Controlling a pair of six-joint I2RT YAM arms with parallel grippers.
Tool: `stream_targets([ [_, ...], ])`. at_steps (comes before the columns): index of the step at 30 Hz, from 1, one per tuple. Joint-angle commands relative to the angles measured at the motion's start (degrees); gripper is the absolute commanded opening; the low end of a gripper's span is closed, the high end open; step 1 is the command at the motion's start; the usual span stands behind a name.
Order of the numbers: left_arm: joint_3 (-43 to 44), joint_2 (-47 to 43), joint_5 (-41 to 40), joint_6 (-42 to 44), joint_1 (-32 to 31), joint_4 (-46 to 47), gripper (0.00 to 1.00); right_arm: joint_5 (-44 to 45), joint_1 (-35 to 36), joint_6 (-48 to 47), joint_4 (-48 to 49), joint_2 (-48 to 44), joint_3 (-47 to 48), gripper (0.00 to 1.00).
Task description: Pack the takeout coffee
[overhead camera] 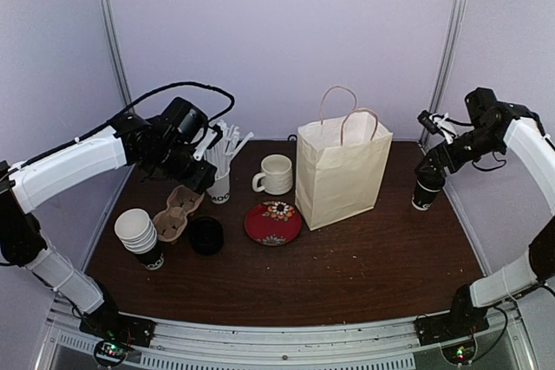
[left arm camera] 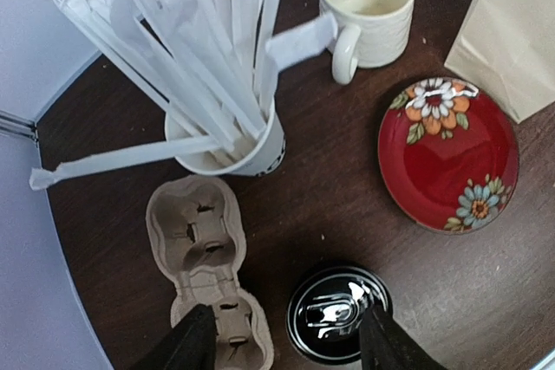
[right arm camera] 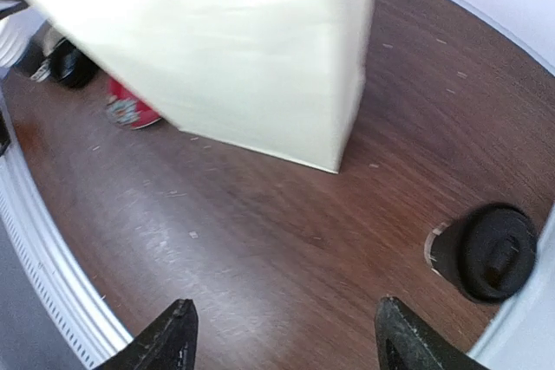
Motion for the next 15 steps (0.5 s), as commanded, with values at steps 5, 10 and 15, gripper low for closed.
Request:
stream_targets([
  [5,6.0,-2.3,-0.9,-6.3,0.5,-20.9,0.49,-1.0,23.6,-9.7,-6.0,-4.0,-6.1,0.72],
  [10,5.1,-7.4,-3.0,-16.4,0.5,-34.4,0.48,-3.5,31.2,-9.1,-2.1,-0.1,-8.6,0.72],
  [15,1.6,-12.1,-2.4,-19.9,0.6,-40.3,0.49,-8.9,35.5,-8.7,3.2,3.5,-10.5,0.67],
])
